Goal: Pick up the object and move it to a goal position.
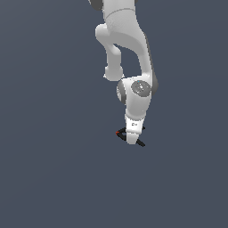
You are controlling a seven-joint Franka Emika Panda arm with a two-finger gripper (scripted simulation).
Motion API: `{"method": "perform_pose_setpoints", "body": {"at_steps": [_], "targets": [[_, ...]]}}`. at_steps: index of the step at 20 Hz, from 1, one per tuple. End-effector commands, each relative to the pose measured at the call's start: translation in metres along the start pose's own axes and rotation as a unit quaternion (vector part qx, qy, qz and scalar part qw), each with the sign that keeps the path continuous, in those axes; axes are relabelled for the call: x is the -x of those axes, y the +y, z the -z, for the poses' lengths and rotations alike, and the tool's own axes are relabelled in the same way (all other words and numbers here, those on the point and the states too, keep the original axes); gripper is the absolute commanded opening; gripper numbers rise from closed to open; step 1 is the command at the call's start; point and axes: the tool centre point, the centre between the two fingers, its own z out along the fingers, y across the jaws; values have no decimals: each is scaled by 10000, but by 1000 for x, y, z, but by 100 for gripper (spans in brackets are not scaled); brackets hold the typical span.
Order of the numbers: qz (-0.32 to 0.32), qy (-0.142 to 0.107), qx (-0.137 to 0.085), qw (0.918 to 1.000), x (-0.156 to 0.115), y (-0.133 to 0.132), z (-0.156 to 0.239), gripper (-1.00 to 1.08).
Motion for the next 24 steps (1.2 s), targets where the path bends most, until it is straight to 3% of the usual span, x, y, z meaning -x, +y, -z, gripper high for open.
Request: {"method": "perform_pose_setpoints", "body": {"at_steps": [1,13,14,24], "targets": [[5,-1,-4,10000,0,-1,-6,100],[26,-1,-3,10000,0,-1,-48,100],[26,-1,-3,10000,0,-1,-48,-100],[25,1,19,10000,0,1,-45,-100]]}}
